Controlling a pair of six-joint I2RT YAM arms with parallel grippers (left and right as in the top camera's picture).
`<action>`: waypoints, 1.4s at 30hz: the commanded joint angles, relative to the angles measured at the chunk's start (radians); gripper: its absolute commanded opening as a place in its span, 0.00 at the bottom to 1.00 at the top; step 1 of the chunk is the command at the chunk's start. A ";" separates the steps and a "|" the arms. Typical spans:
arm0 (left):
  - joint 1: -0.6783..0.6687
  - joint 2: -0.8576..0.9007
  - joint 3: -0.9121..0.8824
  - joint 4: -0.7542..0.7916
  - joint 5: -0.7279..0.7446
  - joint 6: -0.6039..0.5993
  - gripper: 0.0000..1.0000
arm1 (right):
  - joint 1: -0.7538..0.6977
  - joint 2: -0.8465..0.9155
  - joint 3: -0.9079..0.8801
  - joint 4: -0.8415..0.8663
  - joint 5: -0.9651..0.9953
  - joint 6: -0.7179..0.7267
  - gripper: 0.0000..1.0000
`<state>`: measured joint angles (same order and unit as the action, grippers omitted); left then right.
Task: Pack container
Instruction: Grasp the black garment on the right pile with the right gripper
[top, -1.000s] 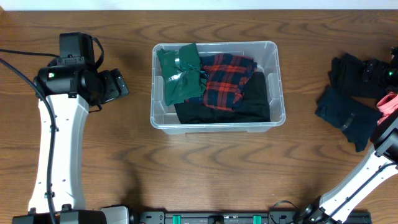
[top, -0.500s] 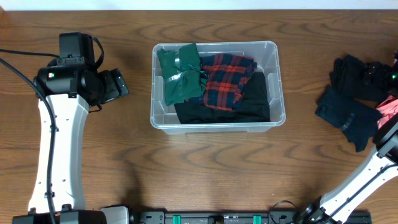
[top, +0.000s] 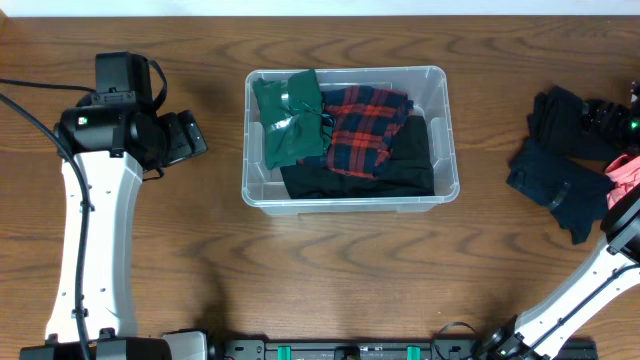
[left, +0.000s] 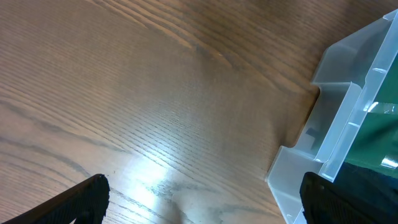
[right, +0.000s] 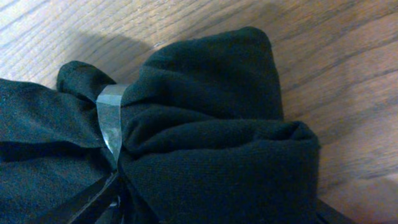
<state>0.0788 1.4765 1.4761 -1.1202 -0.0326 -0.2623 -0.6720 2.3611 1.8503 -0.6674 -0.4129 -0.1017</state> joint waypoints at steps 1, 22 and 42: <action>0.005 0.007 -0.003 -0.002 -0.004 -0.002 0.98 | 0.013 0.014 -0.014 0.002 -0.031 0.024 0.69; 0.005 0.007 -0.003 0.006 -0.003 -0.003 0.98 | -0.060 0.014 -0.011 -0.001 -0.068 -0.019 0.88; 0.005 0.007 -0.003 -0.007 -0.003 -0.006 0.98 | -0.108 0.014 -0.021 0.004 -0.238 -0.125 0.84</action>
<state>0.0788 1.4765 1.4761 -1.1217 -0.0326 -0.2626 -0.7967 2.3627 1.8458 -0.6659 -0.6525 -0.2039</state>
